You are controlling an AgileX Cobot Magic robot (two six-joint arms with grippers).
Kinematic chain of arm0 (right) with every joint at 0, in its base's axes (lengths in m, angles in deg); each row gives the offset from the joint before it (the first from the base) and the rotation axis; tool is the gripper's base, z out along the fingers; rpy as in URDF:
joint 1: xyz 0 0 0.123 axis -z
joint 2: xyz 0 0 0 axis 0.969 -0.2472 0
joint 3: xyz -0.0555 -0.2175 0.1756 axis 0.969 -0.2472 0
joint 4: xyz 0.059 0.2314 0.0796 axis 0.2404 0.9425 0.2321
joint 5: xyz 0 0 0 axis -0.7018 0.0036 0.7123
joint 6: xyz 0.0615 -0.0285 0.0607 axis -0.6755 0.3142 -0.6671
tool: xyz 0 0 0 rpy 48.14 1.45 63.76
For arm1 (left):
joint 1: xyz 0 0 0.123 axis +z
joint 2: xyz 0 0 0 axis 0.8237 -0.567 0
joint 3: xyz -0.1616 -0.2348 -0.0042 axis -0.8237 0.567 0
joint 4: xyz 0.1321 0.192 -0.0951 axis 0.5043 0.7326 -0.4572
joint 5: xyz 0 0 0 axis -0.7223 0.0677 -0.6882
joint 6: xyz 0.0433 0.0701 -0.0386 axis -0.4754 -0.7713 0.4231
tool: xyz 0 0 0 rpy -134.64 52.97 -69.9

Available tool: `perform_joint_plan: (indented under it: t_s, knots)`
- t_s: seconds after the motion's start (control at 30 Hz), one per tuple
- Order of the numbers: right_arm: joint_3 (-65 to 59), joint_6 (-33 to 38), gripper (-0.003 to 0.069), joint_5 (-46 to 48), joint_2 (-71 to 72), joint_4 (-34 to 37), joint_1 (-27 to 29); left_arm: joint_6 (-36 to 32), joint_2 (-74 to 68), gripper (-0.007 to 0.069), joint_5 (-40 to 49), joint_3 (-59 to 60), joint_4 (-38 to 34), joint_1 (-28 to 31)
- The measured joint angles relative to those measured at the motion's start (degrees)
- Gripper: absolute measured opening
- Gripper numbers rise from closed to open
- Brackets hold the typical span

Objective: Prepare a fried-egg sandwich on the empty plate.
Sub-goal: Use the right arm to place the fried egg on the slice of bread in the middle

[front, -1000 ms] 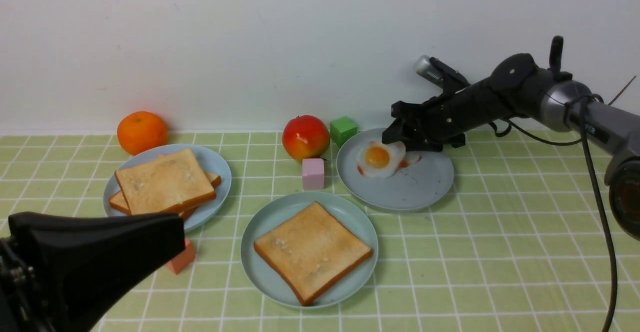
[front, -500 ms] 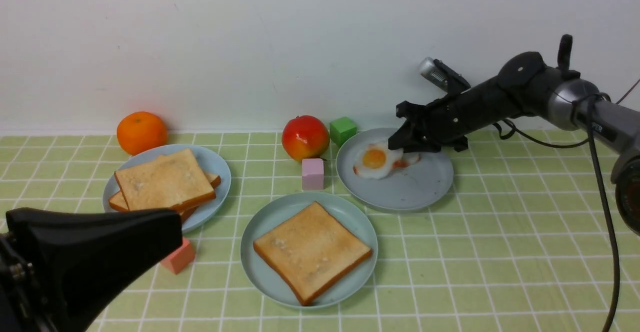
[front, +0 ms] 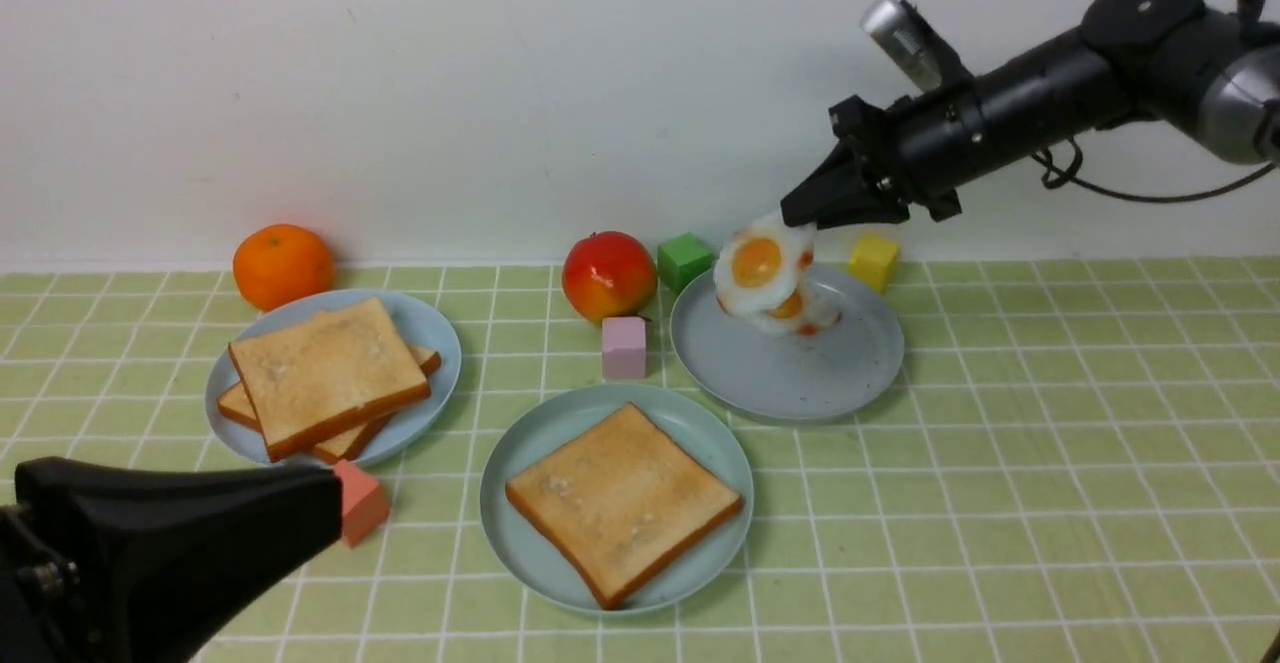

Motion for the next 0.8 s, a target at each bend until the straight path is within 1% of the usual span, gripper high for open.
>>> perform_joint_plan:
  t_s: [0.13,0.23,0.33,0.43,0.53,0.6,0.63,0.73,0.8]
  knots:
    - [-9.8,0.6,0.0068,0.0,7.7,-0.3,-3.7,0.0,0.0,0.0006,1.9,0.0,1.0,0.0]
    - [-22.7,2.9,0.0068,-0.7,14.7,1.3,-9.6,0.0,0.0,0.0006,3.2,0.0,1.2,0.0]
    - [-31.7,3.8,0.0068,-6.2,17.5,2.3,-14.0,0.0,0.0,0.0006,3.3,0.0,1.2,0.0]
    - [-35.9,4.1,0.0068,-12.2,17.0,3.7,-16.8,0.0,0.0,0.0007,3.4,0.0,1.2,0.0]
    - [-37.0,4.3,0.0068,-16.9,14.8,5.2,-18.3,0.0,0.0,0.0008,3.4,0.0,1.4,0.0]
    - [-37.2,4.3,0.0068,-19.0,13.8,6.3,-18.7,0.0,0.0,0.0008,3.4,0.0,1.5,0.0]
    - [-37.2,4.5,0.0068,-21.9,12.7,6.8,-18.9,0.0,0.0,0.001,3.4,0.0,1.6,0.0]
    - [-37.2,4.7,0.0068,-26.2,11.3,7.1,-18.6,0.0,0.0,0.0014,3.6,0.0,1.6,0.0]
    - [-37.2,4.7,0.0068,-26.9,10.8,7.4,-18.2,0.0,0.0,0.0016,3.8,0.0,1.6,0.0]
